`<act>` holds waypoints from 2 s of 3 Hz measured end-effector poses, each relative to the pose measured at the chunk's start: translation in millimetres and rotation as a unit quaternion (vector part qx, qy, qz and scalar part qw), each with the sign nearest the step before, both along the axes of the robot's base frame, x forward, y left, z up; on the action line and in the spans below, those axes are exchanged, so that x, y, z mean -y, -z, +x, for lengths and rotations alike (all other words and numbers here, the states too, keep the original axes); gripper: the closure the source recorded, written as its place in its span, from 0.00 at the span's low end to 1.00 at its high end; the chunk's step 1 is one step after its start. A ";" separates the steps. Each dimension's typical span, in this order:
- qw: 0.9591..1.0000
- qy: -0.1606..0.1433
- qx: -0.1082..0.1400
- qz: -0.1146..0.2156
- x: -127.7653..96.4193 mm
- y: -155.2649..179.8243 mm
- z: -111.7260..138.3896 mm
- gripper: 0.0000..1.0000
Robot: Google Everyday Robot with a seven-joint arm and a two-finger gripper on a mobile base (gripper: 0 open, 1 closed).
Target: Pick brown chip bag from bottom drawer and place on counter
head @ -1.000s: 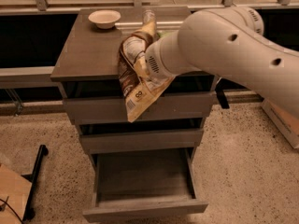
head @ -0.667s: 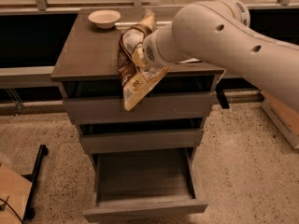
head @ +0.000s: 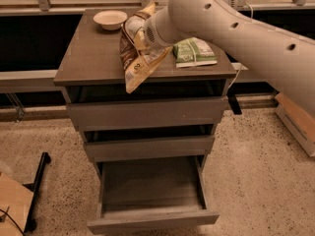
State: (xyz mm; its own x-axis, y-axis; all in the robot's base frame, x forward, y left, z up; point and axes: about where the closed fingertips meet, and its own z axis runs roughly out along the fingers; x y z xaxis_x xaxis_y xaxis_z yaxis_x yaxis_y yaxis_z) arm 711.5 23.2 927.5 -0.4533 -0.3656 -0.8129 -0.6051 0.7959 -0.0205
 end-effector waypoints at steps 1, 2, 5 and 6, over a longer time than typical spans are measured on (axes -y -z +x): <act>1.000 -0.004 0.005 0.000 -5.9 -0.1 25.2 1.00; 1.000 -0.012 0.000 -0.005 -11.1 4.9 49.7 0.82; 1.000 -0.015 0.000 -0.004 -16.4 6.1 50.6 0.00; 1.000 -0.015 0.000 -0.004 -16.6 6.3 50.6 0.00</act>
Offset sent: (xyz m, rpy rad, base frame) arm 0.0814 0.0130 -0.0064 -0.0213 0.0051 0.0380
